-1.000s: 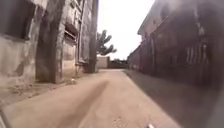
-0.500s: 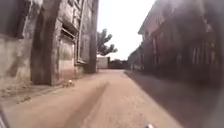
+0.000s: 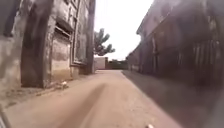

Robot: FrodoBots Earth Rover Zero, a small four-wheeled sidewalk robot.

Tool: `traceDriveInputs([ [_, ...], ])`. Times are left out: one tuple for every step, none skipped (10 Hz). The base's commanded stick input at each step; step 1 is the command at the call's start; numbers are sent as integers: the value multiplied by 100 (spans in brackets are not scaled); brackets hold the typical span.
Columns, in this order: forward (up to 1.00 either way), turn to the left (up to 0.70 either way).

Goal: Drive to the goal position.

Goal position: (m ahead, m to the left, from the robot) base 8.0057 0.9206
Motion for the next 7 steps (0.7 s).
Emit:
traceDriveInputs([
  [60, 0],
  [60, 0],
  [60, 0],
  [60, 0],
  [60, 0],
  [60, 0],
  [60, 0],
])
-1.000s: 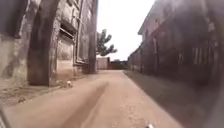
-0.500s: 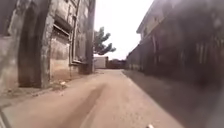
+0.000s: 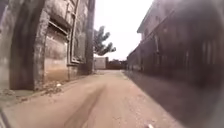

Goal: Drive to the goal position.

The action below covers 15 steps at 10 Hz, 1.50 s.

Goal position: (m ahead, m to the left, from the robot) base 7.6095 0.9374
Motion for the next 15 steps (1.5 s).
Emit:
traceDriveInputs([
  [60, 0],
  [60, 0],
  [60, 0],
  [60, 0],
  [60, 0],
  [60, 0],
  [60, 0],
  [60, 0],
  [60, 0],
  [60, 0],
  [60, 0],
  [60, 0],
  [60, 0],
  [60, 0],
  [60, 0],
])
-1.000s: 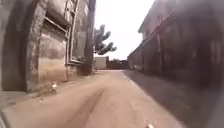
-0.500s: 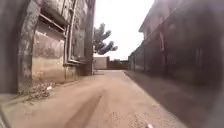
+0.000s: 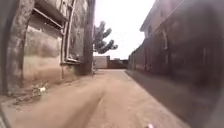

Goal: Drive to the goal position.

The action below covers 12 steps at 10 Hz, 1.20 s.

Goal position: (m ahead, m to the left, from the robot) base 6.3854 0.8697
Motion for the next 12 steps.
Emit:
traceDriveInputs([
  [60, 0],
  [60, 0],
  [60, 0],
  [60, 0],
  [60, 0],
  [60, 0],
  [60, 0],
  [60, 0],
  [60, 0],
  [60, 0],
  [60, 0],
  [60, 0],
])
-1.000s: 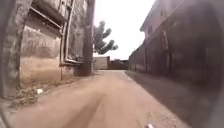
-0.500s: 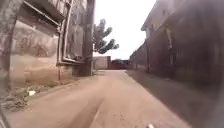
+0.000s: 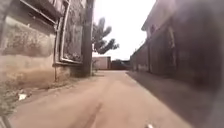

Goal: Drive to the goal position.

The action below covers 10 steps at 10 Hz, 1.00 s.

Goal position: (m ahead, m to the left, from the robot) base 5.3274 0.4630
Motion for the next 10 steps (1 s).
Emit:
traceDriveInputs([
  [60, 0],
  [60, 0],
  [60, 0],
  [60, 0],
  [60, 0],
  [60, 0],
  [60, 0],
  [60, 0],
  [60, 0],
  [60, 0],
])
